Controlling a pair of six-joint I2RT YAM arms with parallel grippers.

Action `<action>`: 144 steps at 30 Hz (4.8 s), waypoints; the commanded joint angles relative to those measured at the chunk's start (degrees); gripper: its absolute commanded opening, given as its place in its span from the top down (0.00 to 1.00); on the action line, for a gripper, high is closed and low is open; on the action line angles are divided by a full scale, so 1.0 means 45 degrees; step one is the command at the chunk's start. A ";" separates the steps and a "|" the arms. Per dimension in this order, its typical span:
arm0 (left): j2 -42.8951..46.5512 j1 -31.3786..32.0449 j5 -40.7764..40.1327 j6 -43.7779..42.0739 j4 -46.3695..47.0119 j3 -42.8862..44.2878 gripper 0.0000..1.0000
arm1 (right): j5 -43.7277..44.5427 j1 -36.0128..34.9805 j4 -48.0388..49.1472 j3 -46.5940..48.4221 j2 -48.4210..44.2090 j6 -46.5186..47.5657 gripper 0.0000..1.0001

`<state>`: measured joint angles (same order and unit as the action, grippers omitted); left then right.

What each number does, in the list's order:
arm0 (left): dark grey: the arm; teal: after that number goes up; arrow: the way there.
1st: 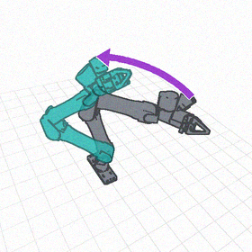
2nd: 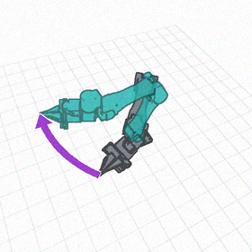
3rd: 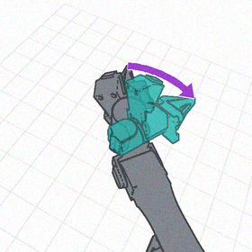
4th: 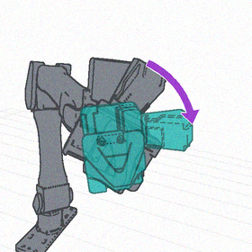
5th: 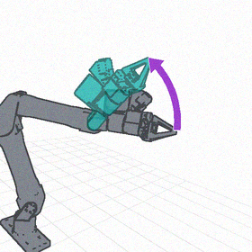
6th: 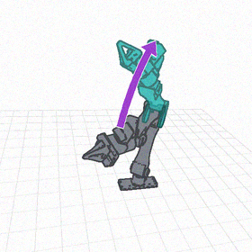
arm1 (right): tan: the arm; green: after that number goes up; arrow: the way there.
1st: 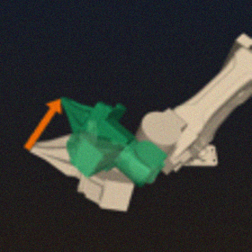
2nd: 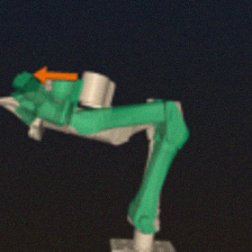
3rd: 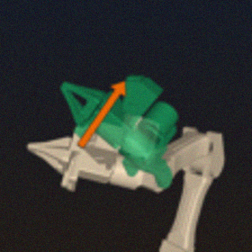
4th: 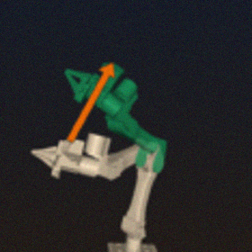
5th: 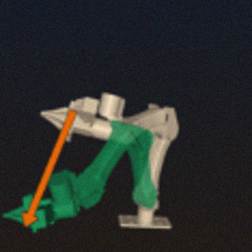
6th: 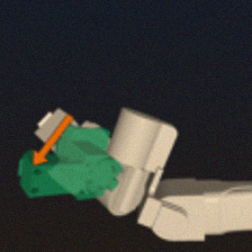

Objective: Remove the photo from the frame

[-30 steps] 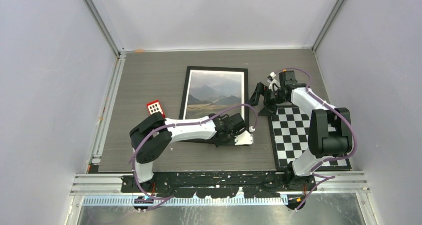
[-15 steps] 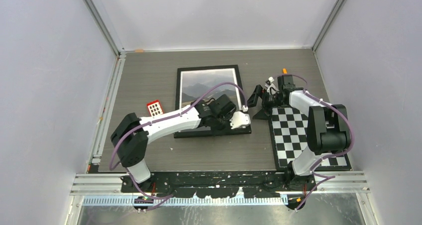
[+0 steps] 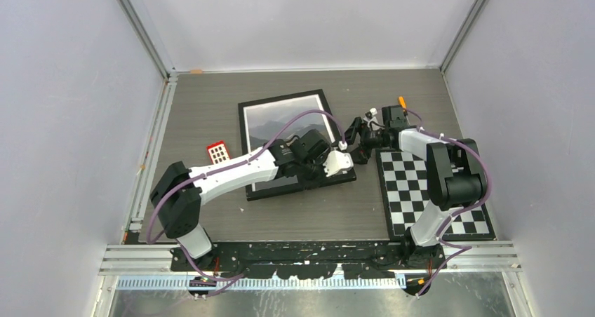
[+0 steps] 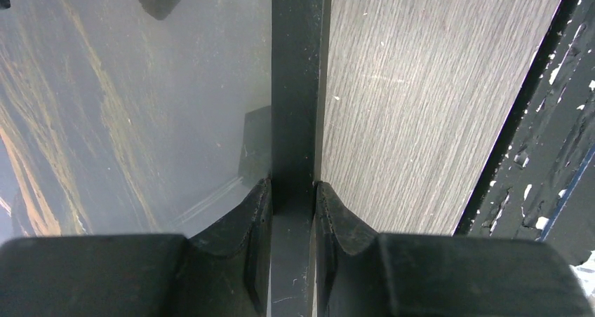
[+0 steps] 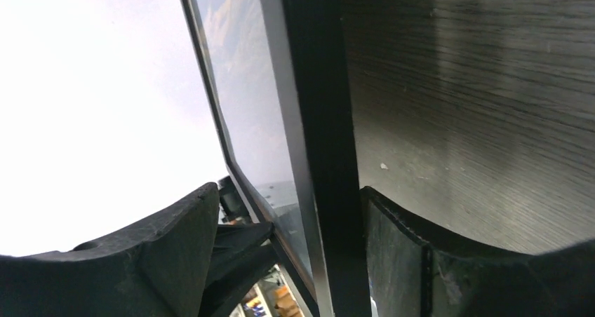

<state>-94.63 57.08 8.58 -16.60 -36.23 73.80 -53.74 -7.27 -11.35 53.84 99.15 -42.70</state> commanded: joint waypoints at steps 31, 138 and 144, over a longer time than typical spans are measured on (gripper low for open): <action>0.1665 -0.1679 0.0124 0.2068 -0.0940 0.2966 0.19 | 0.0129 0.0077 -0.4879 0.2439 -0.1823 0.2389 1.00; 0.0200 -0.8788 0.2078 1.6222 -0.2187 0.5347 1.00 | 1.6942 -1.2649 -1.3407 1.4196 -0.0051 0.9351 0.00; 0.1171 -0.9413 0.3156 1.4724 -0.1414 0.3452 1.00 | 1.4149 -1.2455 -1.3247 1.4226 -0.1047 0.9388 0.00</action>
<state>-95.24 16.38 17.78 57.54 -46.83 92.36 20.47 -64.16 -71.20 114.89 101.03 -0.47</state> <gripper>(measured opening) 0.275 0.995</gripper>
